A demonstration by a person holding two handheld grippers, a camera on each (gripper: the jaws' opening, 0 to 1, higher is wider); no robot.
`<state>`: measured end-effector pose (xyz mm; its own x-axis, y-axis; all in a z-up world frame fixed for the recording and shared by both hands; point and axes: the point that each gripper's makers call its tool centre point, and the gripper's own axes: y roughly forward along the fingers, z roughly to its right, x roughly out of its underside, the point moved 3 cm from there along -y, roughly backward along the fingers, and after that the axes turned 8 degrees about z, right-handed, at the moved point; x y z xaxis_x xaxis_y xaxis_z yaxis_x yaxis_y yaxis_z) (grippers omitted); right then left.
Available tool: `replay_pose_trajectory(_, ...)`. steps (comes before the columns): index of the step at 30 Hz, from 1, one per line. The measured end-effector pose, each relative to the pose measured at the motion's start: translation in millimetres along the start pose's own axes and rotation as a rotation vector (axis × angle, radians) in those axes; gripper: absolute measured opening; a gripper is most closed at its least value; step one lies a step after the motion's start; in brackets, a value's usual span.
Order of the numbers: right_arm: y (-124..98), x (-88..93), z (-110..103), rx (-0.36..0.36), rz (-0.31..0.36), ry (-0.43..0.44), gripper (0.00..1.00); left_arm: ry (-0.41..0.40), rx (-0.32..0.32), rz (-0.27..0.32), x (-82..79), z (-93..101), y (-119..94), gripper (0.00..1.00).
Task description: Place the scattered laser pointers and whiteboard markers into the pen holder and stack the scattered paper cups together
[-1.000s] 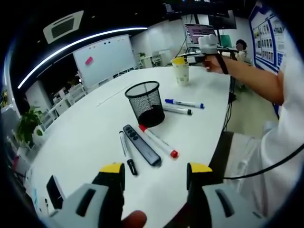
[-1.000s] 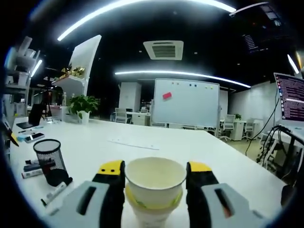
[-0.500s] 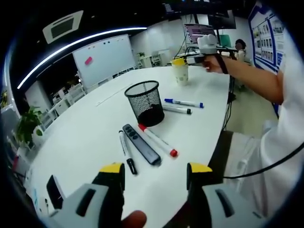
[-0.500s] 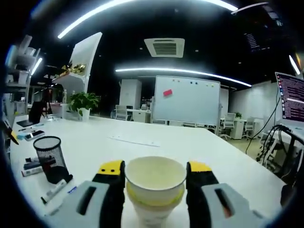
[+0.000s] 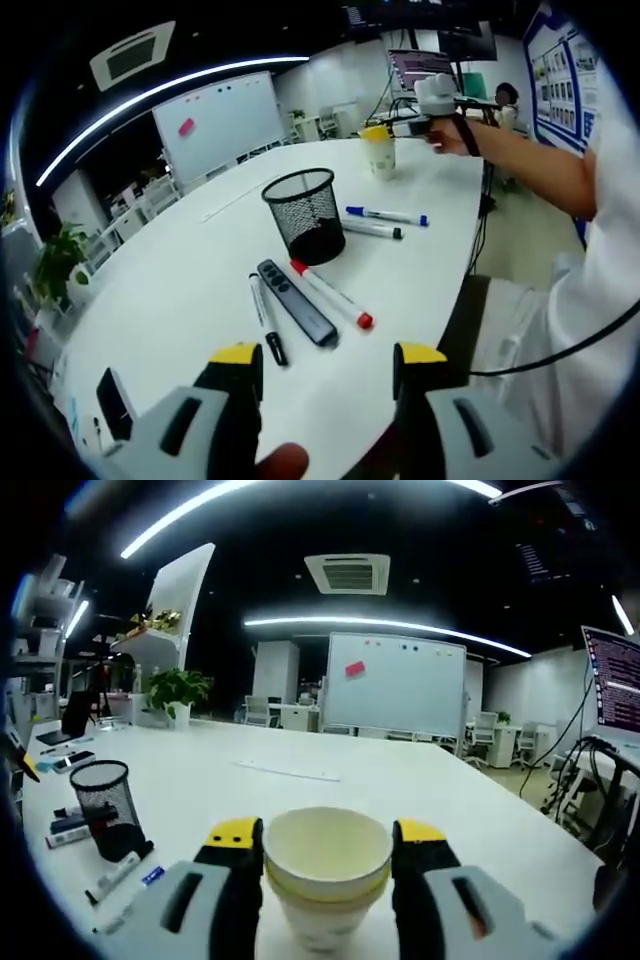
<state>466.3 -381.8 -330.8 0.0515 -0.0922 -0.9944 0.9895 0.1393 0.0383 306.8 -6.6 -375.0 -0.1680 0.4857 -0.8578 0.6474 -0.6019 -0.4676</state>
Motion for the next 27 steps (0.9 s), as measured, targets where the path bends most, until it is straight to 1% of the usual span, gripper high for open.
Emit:
replay_pose_trajectory(4, 2.2, 4.8, 3.4, -0.007, -0.012, 0.000, 0.52, -0.001, 0.001, 0.002, -0.8, 0.2, 0.6, 0.53)
replay_pose_trajectory(7, 1.6, 4.8, 1.7, -0.010, -0.009, -0.007, 0.52, 0.000, 0.001, 0.007, -2.0, 0.3, 0.7, 0.53)
replay_pose_trajectory(17, 1.9, 10.5, 5.8, -0.012, -0.022, 0.003, 0.52, 0.000, 0.002, 0.009, -2.9, -0.4, 2.2, 0.53)
replay_pose_trajectory(24, 2.2, 12.6, 5.6, -0.017, -0.032, 0.002, 0.52, -0.004, 0.001, 0.005, -0.9, 0.4, 2.3, 0.53)
replay_pose_trajectory(27, 1.3, 11.7, 1.0, -0.020, -0.031, -0.003, 0.52, -0.006, 0.000, 0.008, -1.6, 0.0, 1.8, 0.53)
